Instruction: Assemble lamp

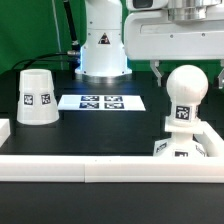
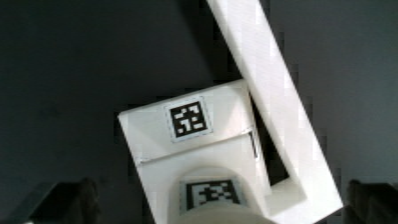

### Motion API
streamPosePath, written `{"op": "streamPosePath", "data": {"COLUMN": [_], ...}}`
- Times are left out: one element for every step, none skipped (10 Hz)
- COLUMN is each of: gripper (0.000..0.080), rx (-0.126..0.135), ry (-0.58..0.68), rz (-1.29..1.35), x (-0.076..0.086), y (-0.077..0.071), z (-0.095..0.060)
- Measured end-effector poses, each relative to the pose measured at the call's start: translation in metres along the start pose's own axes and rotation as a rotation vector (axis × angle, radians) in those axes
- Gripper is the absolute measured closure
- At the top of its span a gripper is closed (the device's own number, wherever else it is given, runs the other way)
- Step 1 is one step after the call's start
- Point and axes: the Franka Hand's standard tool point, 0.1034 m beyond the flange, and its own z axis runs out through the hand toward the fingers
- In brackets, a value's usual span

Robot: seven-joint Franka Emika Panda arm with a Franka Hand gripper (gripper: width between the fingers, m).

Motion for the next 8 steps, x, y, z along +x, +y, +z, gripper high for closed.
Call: {"op": "streamPosePath", "data": {"gripper": [0.0101, 0.0101, 0.0101, 0.0101, 0.0101, 0.0101, 0.0101, 0.0101], "rx": [0.0, -0.005, -0.01, -0.017, -0.033, -0.04, -0.047, -0.051], "ry": [0.0, -0.004, -0.008, -0.009, -0.026, -0.031, -0.033, -0.033], "rz": [0.0, -0.015, -0.039, -0.056, -0.058, -0.063, -0.063, -0.063], "x": [0.0, -0.002, -0.007, -0.019, -0.032, -0.033, -0.032, -0.03], "y": [0.0, 0.0, 0.002, 0.013, 0.027, 0.039, 0.056, 0.068], "z": [0.0, 0.001, 0.002, 0.008, 0.01, 0.01, 0.01, 0.008]}}
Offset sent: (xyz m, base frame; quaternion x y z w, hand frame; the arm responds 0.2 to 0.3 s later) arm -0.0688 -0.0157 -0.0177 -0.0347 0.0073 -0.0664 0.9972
